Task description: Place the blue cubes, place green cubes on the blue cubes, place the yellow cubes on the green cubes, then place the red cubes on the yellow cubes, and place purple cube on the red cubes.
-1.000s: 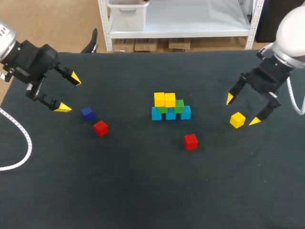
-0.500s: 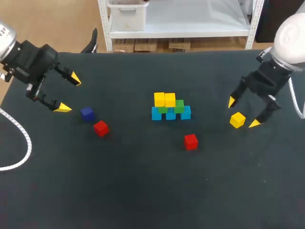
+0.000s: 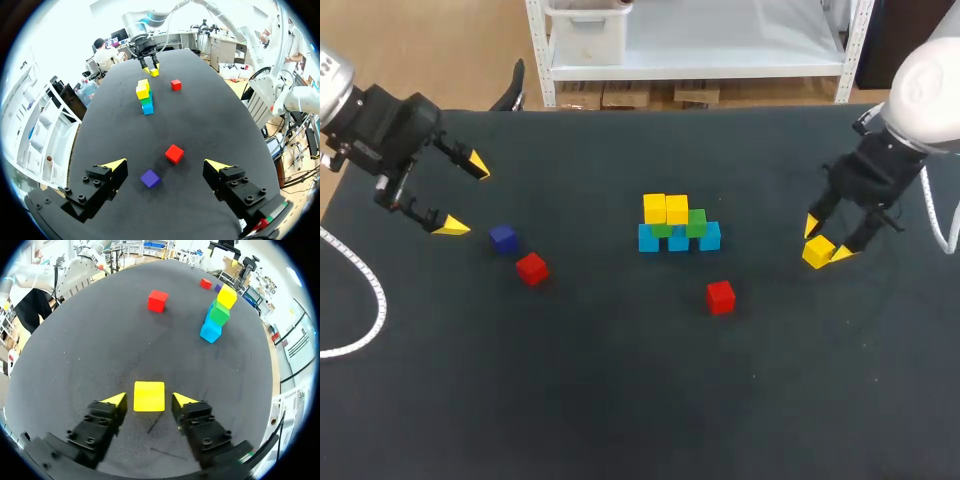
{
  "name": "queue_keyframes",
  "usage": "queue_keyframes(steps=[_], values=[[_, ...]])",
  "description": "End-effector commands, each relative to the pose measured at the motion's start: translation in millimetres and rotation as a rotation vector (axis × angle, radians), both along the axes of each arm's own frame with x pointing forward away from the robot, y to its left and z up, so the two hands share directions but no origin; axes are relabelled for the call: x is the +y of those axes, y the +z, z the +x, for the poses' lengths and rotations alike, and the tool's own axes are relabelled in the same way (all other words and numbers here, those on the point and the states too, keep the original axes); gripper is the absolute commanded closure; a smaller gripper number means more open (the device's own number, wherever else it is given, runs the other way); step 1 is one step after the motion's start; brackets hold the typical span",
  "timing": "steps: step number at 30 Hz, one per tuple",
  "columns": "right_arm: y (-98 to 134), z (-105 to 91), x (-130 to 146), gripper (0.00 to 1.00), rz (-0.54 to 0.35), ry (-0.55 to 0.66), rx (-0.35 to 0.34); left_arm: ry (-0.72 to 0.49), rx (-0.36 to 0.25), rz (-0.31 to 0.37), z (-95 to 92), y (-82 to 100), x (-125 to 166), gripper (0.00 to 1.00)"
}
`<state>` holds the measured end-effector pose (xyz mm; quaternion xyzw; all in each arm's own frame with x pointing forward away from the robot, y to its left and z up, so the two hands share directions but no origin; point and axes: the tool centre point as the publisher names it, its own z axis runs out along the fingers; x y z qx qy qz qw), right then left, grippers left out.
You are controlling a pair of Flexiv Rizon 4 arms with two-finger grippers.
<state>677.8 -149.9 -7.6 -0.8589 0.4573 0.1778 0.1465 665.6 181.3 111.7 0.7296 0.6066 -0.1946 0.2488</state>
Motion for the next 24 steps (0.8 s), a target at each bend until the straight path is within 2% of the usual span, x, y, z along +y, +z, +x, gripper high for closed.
queue_keyframes(steps=[1, 3, 4, 9, 15, 17, 21, 22, 24], values=[[0, 0.4, 0, 0.76, -0.001, -0.005, -0.001, -0.003, 0.0, -0.001, 1.8, -0.8, 0, 0.0], [0, 0.5, 0, 0.96, 0.0, -0.013, 0.0, -0.003, 0.0, -0.001, 1.8, -0.8, 0, 0.0], [0, 0.5, -1, 1.0, 0.004, -0.018, 0.003, -0.003, 0.0, -0.001, 1.8, -0.8, 0, 0.0], [4, -0.8, -4, 1.0, 0.03, -0.085, 0.019, -0.003, 0.0, -0.001, 1.8, -0.8, 0, 0.0], [19, 0.4, -6, 1.0, 0.082, -0.287, 0.042, -0.003, 0.0, -0.001, 1.8, -0.8, 0, 0.0], [22, 1.1, -3, 1.0, 0.077, -0.354, 0.061, -0.003, 0.0, -0.001, 1.8, -0.8, 0, 0.0], [28, 3.4, 5, 1.0, 0.067, -0.472, 0.047, -0.003, 0.0, -0.001, 1.8, -0.8, 0, 0.0], [30, 4.0, 8, 1.0, 0.043, -0.496, 0.022, -0.003, 0.0, -0.001, 1.8, -0.8, 0, 0.0], [33, 4.7, 15, 1.0, 0.005, -0.509, 0.018, -0.003, 0.0, -0.001, 1.8, -0.8, 0, 0.0]])
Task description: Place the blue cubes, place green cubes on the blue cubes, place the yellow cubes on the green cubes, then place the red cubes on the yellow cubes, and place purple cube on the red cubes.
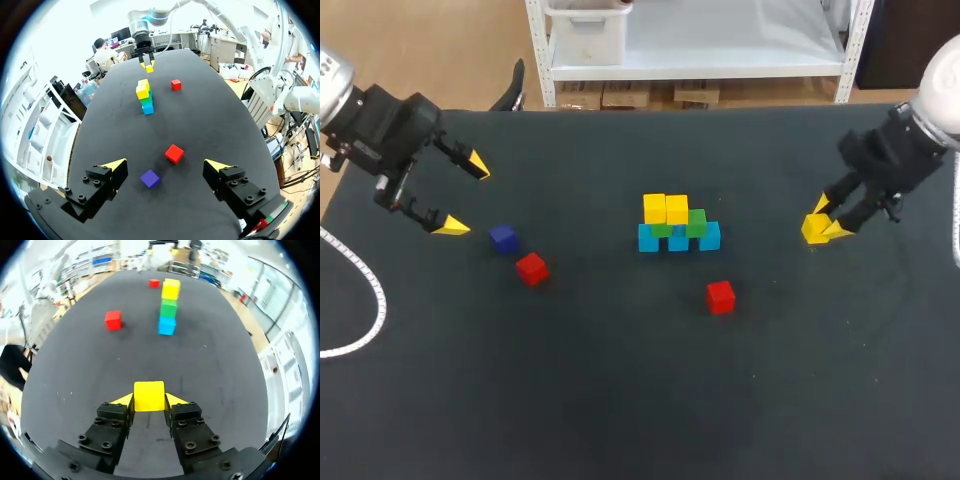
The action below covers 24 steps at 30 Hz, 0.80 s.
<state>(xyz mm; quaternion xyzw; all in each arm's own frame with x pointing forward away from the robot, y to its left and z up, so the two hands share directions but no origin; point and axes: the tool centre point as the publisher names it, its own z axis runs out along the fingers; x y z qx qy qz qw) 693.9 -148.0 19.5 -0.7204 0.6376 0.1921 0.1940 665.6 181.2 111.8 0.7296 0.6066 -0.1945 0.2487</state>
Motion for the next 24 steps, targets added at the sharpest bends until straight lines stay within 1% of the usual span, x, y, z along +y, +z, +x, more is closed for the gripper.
queue_keyframes(steps=[1, 6, 10, 19, 24], values=[[8, -10.9, 16, 1.0, -0.105, -0.059, -0.051, -0.003, 0.0, -0.001, 1.7, -0.8, 0, 0.0], [24, -6.5, 32, 1.0, -0.134, -0.073, -0.106, -0.003, 0.0, -0.001, 1.7, -0.8, 0, 0.0], [34, 1.4, 43, 1.0, -0.118, -0.099, -0.118, -0.003, 0.0, -0.001, 1.7, -0.8, 0, 0.0], [49, 18.9, 70, 1.0, -0.098, -0.115, -0.109, -0.003, 0.0, -0.001, 1.7, -0.8, 0, 0.0], [57, 24.3, 88, 1.0, -0.088, -0.118, -0.113, -0.003, 0.0, -0.001, 1.7, -0.8, 0, 0.0]])
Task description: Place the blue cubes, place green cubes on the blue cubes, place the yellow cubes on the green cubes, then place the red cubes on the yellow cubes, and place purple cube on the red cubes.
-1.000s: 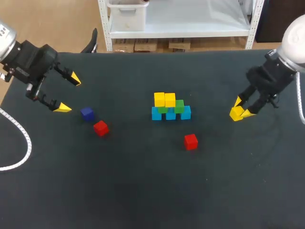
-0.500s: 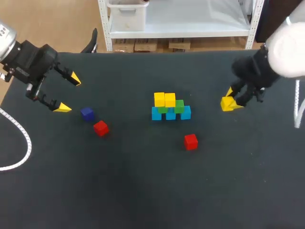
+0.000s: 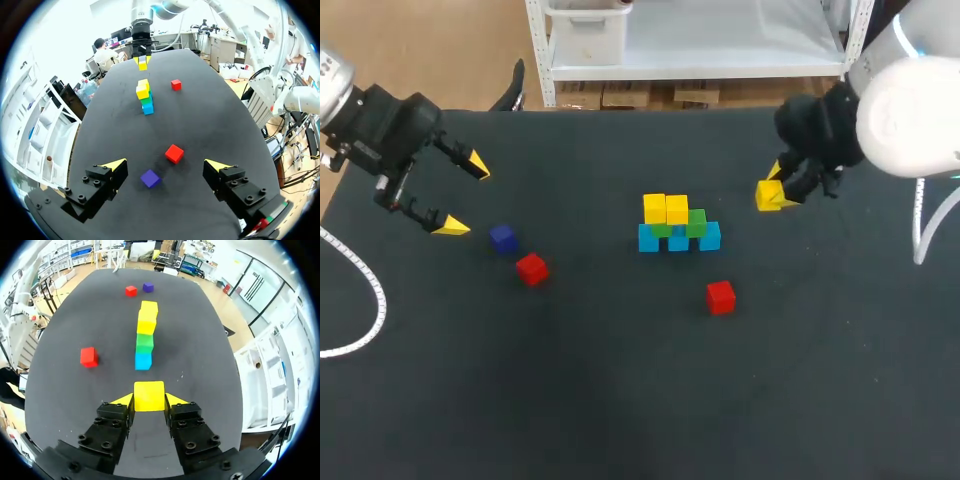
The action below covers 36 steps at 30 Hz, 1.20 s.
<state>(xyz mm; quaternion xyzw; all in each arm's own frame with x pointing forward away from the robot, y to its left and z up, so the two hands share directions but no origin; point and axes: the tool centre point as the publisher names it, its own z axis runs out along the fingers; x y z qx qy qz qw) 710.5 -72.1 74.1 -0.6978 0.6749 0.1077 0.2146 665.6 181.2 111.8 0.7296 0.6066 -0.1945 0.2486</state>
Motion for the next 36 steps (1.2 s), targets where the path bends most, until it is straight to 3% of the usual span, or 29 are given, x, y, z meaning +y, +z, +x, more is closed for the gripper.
queue_keyframes(steps=[1, 19, 36], values=[[3, 8.3, 15, 1.0, -0.001, 0.004, 0.013, -0.003, 0.0, -0.001, 1.7, -0.9, 0, 0.0], [-2, 2.4, 52, 1.0, 0.008, -0.061, 0.029, -0.003, 0.0, -0.001, 1.7, -0.9, 0, 0.0], [-4, -6.7, 75, 1.0, 0.011, -0.046, 0.038, -0.003, 0.0, -0.001, 1.7, -0.9, 0, 0.0]])
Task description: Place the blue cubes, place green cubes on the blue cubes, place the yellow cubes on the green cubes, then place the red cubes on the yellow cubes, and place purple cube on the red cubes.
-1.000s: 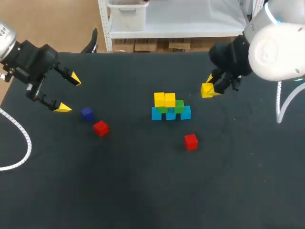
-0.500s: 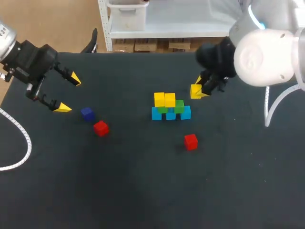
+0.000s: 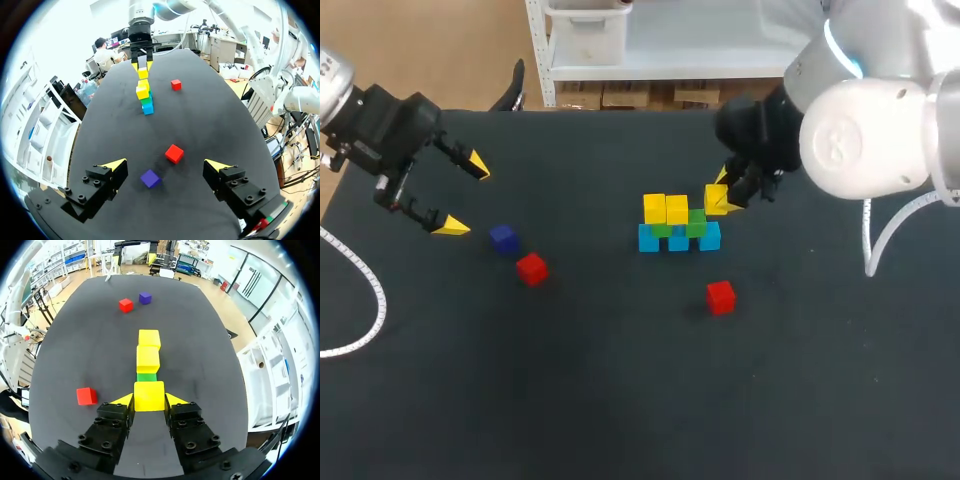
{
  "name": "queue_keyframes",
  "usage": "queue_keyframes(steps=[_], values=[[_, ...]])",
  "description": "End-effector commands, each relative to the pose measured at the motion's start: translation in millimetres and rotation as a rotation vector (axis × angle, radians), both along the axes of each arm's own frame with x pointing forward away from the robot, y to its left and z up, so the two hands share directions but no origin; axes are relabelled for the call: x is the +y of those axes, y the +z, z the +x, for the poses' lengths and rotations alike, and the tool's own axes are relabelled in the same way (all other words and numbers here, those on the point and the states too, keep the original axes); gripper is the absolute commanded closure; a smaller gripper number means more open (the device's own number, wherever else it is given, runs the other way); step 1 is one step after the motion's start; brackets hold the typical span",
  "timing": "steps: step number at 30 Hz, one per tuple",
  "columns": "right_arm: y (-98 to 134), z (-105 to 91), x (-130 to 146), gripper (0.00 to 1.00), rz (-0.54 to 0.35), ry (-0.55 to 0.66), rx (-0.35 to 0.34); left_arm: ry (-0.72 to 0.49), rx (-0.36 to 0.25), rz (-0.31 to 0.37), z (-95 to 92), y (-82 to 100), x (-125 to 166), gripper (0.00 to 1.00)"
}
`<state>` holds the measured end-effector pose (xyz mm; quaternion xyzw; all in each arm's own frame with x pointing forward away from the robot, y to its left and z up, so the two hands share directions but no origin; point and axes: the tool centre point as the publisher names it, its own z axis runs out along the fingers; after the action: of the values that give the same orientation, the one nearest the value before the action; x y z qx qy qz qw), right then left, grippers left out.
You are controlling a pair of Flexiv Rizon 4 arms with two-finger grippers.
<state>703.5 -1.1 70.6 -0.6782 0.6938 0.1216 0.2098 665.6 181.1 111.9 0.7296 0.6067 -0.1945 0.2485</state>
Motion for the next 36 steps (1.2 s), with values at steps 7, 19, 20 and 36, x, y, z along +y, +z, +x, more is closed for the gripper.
queue_keyframes(steps=[7, 19, 20, 36], values=[[-3, 0.5, 10, 1.0, -0.014, 0.002, 0.003, -0.003, 0.0, -0.001, 1.7, -0.9, 0, 0.0], [-8, 1.0, 17, 1.0, -0.029, 0.015, 0.015, -0.003, 0.0, -0.001, 1.7, -0.9, 0, 0.0], [-9, 1.2, 17, 1.0, -0.029, 0.016, 0.016, -0.003, 0.0, -0.001, 1.7, -0.9, 0, 0.0], [-12, 2.3, 18, 1.0, -0.036, 0.018, 0.025, -0.003, 0.0, -0.001, 1.7, -0.9, 0, 0.0]])
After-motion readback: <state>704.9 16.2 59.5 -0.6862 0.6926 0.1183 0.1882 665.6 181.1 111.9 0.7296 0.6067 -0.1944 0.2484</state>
